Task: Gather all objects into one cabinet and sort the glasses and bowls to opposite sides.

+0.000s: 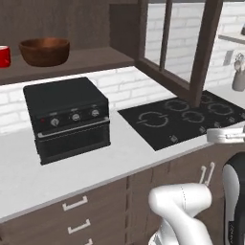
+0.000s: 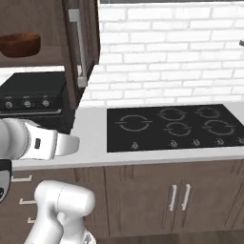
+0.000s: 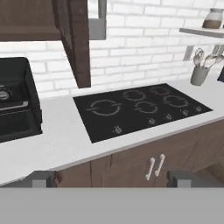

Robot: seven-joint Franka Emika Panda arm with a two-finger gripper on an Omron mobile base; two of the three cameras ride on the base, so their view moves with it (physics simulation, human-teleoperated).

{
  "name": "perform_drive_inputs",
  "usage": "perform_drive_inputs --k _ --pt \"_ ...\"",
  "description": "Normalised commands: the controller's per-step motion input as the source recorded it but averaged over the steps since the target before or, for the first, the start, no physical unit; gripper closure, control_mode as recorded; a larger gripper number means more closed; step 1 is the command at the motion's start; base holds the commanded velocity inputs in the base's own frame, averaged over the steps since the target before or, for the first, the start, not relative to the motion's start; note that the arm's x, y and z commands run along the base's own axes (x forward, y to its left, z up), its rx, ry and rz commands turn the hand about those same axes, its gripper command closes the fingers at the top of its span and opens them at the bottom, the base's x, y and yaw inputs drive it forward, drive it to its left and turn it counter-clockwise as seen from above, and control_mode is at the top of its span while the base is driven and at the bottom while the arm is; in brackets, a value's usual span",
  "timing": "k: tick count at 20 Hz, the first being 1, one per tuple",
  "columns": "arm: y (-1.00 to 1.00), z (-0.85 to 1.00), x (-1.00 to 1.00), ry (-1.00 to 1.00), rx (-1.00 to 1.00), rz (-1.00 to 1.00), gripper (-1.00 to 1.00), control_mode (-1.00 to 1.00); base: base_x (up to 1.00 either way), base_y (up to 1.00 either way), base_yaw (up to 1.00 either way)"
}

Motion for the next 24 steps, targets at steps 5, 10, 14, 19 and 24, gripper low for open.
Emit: perform_drive_inputs --k 5,10,14,19,24 --pt "0.00 0.00 0.00 0.00 0.00 0.00 -1.00 1.00 -0.16 -0.80 -0.18" --pt "0.00 0.00 0.00 0.00 0.00 0.00 -1.00 1.00 0.00 -0.65 -0.39" --pt "0.00 0.00 0.00 0.00 0.00 0.00 -1.00 1.00 0.00 -0.60 -0.46" --pt "0.00 0.00 0.00 0.00 0.00 0.00 -1.00 1.00 -0.04 -0.60 -0.50" --pt "0.00 0.00 0.00 0.00 0.00 0.00 -1.00 1.00 -0.11 -0.59 -0.51"
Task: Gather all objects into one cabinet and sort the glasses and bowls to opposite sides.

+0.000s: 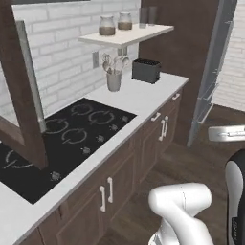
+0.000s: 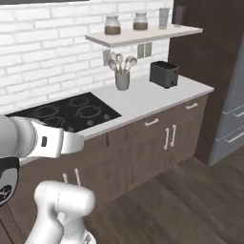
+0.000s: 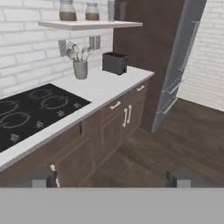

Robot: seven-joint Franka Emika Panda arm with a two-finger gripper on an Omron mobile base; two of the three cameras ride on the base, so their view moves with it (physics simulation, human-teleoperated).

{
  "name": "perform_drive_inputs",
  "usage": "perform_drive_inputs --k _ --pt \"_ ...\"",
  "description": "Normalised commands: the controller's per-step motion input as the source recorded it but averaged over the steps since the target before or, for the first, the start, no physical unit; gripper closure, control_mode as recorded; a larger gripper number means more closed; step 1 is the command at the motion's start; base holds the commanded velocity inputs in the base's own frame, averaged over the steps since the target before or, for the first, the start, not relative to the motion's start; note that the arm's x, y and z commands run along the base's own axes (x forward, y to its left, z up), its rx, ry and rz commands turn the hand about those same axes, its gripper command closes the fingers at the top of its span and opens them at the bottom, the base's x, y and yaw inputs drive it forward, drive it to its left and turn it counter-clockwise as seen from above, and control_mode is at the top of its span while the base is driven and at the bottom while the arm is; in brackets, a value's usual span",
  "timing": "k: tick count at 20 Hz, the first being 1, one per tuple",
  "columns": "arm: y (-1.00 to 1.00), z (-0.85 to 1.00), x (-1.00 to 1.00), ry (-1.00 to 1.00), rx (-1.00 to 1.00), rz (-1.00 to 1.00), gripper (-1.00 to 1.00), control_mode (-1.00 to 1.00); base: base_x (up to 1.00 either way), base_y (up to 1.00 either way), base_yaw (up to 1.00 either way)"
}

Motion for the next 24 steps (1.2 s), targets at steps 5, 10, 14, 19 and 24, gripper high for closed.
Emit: perform_drive_inputs --k 5,10,14,19,24 --pt "0.00 0.00 0.00 0.00 0.00 0.00 -1.00 1.00 -0.08 -0.58 -0.52" --pt "0.00 0.00 0.00 0.00 0.00 0.00 -1.00 1.00 -0.02 -0.56 -0.53" --pt "0.00 0.00 0.00 0.00 0.00 0.00 -1.00 1.00 0.00 -0.55 -0.53" --pt "0.00 0.00 0.00 0.00 0.00 0.00 -1.00 1.00 0.00 -0.51 -0.54" --pt "0.00 0.00 0.00 0.00 0.00 0.00 -1.00 1.00 -0.09 -0.23 -0.61"
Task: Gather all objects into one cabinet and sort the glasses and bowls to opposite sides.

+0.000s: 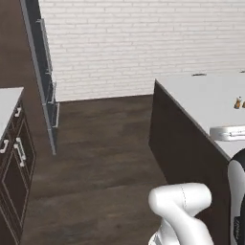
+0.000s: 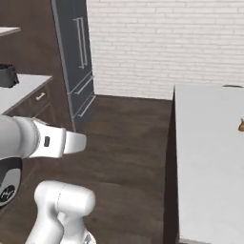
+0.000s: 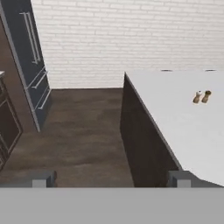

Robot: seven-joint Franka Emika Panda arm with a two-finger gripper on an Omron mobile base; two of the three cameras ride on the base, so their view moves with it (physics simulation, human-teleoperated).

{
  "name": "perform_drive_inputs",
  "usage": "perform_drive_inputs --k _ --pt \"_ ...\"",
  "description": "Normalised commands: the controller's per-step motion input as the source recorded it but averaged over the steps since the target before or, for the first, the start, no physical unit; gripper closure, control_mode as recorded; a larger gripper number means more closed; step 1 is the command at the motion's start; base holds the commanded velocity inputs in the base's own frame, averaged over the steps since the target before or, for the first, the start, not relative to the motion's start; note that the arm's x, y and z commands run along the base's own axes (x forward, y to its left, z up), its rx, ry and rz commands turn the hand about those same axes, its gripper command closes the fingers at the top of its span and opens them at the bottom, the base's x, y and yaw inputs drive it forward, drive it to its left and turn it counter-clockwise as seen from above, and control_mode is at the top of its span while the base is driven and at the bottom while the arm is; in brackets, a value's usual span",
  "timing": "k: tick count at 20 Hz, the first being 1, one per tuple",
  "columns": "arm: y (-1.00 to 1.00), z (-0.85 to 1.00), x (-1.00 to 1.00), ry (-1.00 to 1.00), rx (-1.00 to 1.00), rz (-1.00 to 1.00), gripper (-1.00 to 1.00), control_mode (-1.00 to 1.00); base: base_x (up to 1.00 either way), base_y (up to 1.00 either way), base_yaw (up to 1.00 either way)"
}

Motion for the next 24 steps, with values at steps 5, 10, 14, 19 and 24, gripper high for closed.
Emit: perform_drive_inputs --k 5,10,14,19,24 --pt "0.00 0.00 0.00 0.00 0.00 0.00 -1.00 1.00 -0.17 0.00 -0.73" --pt "0.00 0.00 0.00 0.00 0.00 0.00 -1.00 1.00 -0.10 -0.01 -0.78" --pt "0.00 0.00 0.00 0.00 0.00 0.00 -1.00 1.00 0.00 -0.24 -0.71" --pt "0.00 0.00 0.00 0.00 0.00 0.00 -1.00 1.00 0.01 -0.50 -0.58" --pt "0.00 0.00 0.00 0.00 0.00 0.00 -1.00 1.00 0.00 -0.48 -0.61"
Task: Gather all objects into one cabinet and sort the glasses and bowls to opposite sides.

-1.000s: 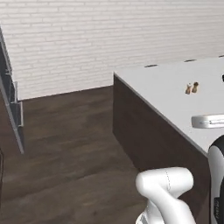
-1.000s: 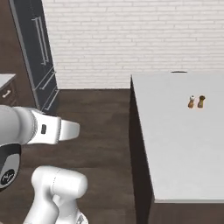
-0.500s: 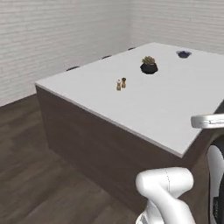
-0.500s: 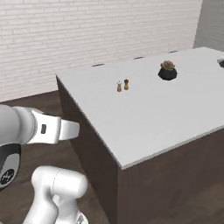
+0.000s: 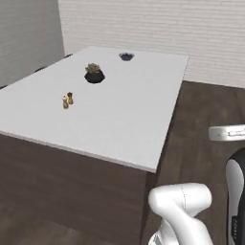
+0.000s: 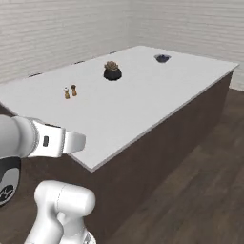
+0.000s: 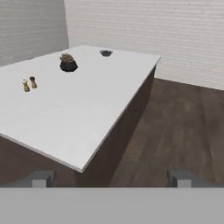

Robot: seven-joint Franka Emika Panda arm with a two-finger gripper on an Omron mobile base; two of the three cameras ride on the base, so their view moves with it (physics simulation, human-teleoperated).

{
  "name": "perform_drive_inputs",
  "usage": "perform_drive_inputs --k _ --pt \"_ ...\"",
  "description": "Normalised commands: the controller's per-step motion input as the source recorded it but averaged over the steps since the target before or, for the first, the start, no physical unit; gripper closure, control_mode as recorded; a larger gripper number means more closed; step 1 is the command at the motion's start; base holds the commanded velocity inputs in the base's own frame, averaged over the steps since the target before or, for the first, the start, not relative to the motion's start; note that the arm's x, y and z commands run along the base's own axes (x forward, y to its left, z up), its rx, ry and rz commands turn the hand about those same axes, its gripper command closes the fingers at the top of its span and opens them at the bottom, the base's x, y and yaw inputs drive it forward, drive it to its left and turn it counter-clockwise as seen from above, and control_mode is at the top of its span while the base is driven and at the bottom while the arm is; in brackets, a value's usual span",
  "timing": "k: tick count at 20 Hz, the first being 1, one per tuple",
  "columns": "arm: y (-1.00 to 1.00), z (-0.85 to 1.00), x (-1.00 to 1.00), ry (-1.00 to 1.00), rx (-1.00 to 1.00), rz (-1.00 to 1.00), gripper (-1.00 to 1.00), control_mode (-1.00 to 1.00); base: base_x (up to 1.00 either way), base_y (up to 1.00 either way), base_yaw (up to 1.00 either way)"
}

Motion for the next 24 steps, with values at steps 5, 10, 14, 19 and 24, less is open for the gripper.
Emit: perform_drive_inputs --k 5,10,14,19,24 --pt "0.00 0.00 0.00 0.00 0.00 0.00 -1.00 1.00 0.00 -0.44 -0.61" --pt "0.00 0.00 0.00 0.00 0.00 0.00 -1.00 1.00 0.01 -0.41 -0.53" --pt "0.00 0.00 0.00 0.00 0.00 0.00 -1.00 1.00 0.12 -0.37 -0.39" --pt "0.00 0.00 0.00 0.00 0.00 0.00 -1.00 1.00 0.03 -0.15 -0.05" --pt "0.00 0.00 0.00 0.00 0.00 0.00 -1.00 1.00 0.03 -0.47 0.00"
